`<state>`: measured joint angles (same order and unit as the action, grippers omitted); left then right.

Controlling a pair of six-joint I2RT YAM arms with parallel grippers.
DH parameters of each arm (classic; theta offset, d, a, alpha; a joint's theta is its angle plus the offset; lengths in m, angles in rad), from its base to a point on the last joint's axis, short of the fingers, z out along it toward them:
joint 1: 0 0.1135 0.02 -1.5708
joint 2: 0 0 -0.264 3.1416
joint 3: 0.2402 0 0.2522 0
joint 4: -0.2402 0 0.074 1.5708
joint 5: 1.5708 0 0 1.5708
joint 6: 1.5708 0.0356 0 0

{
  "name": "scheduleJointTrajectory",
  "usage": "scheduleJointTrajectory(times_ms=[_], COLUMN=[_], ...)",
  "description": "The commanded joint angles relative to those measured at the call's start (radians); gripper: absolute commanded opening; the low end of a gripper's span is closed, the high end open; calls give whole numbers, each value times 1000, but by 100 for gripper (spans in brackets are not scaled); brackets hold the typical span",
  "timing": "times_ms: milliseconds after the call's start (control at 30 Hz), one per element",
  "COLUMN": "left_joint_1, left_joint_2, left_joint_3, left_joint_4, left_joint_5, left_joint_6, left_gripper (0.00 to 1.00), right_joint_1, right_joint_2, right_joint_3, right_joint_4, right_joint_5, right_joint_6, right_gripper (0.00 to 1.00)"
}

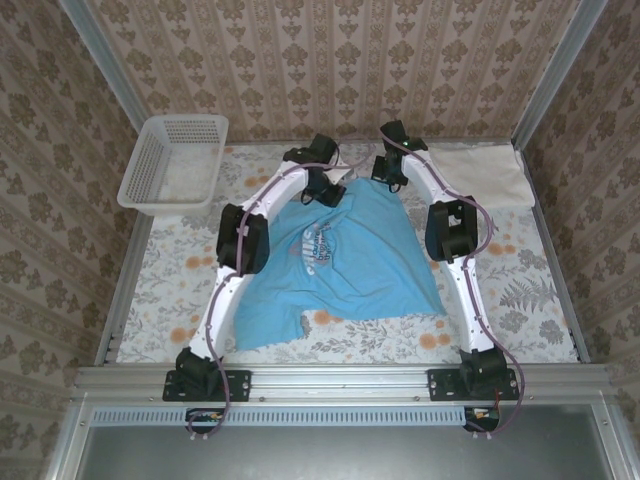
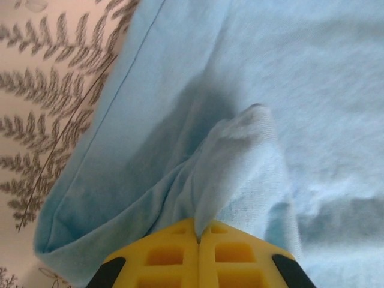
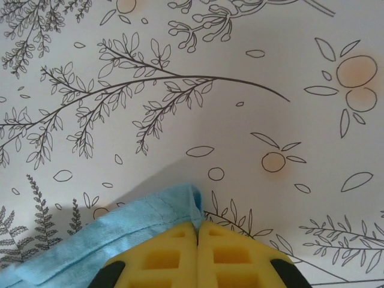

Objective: Fold and stack the t-shirts

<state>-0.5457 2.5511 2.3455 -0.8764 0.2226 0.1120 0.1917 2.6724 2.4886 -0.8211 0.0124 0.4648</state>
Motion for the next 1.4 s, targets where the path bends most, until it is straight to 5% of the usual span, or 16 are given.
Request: scheduleJointTrajectory(times_ms=[0,367,567,600,767,967,1033,1167,1367], left_joint_1=[53,203,228,230,231,226,207,160,55], left_joint_2=[-172,-503,-481,-477,-467,-546,-603,-699,-841], left_joint_3=[-164,-697,-715,-717,-716,-703,-758,-920,-1168], left_joint_4=[171,591,531,517,473,369,377,435,473], left_joint_5=[-75,-385,-528,-551,-542,-488,-447,-353,-250], left_joint_6=[-52,-257,-306,-319,-369,-467,-522,-628,-719], left_gripper=[0,0,8,11,61,68,67,63,57], right_joint_1=[-9,-105,-143,-146,-149,-166,-176,-175,-172], right_joint_2=[-63,-380,-444,-449,-438,-487,-522,-624,-896], right_joint_3=[-81,-596,-729,-736,-737,-795,-841,-930,-1141], right_joint_4=[12,376,472,480,493,531,570,640,564], right_joint_5=[27,42,43,44,17,40,43,9,-103], right_joint_6=[-14,89,133,135,139,157,172,157,143], right_gripper=[0,0,0,0,0,3,14,51,61])
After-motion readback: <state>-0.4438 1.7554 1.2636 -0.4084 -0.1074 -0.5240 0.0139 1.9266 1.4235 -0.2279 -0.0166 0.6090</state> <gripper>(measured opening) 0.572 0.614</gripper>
